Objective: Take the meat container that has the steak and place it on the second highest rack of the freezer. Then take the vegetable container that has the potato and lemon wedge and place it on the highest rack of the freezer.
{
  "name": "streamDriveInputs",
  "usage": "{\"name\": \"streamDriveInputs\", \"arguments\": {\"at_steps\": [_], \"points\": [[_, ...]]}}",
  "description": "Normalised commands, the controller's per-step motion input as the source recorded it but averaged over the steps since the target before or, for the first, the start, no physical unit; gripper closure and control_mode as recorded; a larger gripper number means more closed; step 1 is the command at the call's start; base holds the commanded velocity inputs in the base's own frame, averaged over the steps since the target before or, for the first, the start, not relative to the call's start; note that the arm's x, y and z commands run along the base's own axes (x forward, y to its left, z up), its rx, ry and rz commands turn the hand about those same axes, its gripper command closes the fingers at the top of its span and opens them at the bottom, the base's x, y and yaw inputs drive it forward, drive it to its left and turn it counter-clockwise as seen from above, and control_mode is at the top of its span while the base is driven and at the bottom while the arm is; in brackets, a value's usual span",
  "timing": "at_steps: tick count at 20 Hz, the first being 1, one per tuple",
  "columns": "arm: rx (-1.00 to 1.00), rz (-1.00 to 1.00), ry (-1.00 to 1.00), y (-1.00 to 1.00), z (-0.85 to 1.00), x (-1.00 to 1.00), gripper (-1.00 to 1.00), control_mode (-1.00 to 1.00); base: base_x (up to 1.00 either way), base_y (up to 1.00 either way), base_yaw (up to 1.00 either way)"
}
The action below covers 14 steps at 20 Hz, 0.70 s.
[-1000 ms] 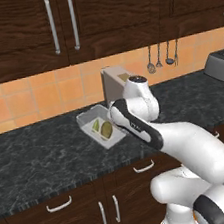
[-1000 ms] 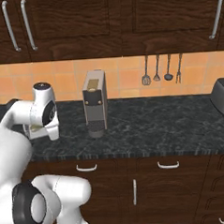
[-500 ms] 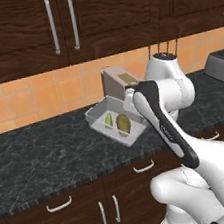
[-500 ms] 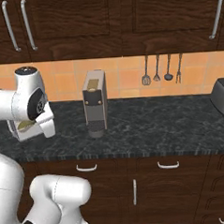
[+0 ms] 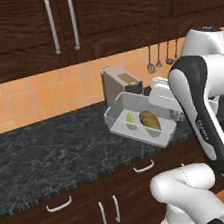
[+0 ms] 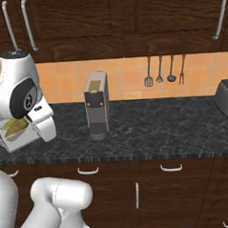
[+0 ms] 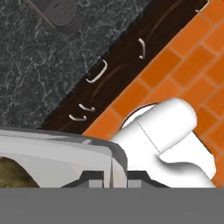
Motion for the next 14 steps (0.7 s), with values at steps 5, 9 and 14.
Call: {"name": "streamDriveInputs", "arguments": {"at_steps": [5,9,14], "points": [[0.0,-0.01,0.12,-0.08,0.25,-0.42,1.0,-1.0,0.0,0.0,0.0],[0.0,-0.06,0.0,-0.19,0.02,-0.4,1.0,-1.0,0.0,0.0,0.0],[0.01,-0.06,0.0,-0.11,0.0,-0.42,1.0,1.0,-0.15,0.0,-0.02]]}}
